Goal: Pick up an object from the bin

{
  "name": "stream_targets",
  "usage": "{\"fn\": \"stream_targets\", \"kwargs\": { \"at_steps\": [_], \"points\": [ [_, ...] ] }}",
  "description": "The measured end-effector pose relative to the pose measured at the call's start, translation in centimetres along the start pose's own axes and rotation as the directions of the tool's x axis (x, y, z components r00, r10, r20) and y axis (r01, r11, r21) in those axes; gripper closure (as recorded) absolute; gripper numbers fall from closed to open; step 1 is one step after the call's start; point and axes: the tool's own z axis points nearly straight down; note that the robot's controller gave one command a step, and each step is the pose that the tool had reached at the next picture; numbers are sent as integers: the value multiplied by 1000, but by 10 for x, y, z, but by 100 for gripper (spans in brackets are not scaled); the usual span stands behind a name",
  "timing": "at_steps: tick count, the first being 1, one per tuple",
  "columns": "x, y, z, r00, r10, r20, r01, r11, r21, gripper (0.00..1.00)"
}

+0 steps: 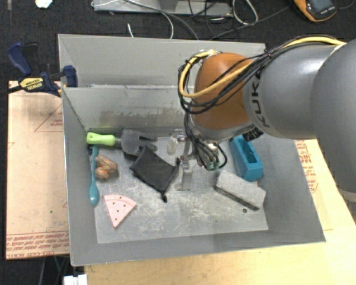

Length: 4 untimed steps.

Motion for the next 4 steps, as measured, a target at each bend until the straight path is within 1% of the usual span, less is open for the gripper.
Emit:
{"fn": "stream_targets", "kwargs": {
  "at_steps": [1, 2, 3, 4],
  "points": [
    [-2, 0, -5, 1000, 2, 8, -2, 1000, -1, 0],
    [6, 43, 52, 993, 121, 8, -121, 993, -3, 0],
    [8, 44, 43, 981, 192, 9, -192, 981, -3, 0],
    [7, 48, 53, 987, 161, 8, -161, 987, -4, 0]
  ]
}}
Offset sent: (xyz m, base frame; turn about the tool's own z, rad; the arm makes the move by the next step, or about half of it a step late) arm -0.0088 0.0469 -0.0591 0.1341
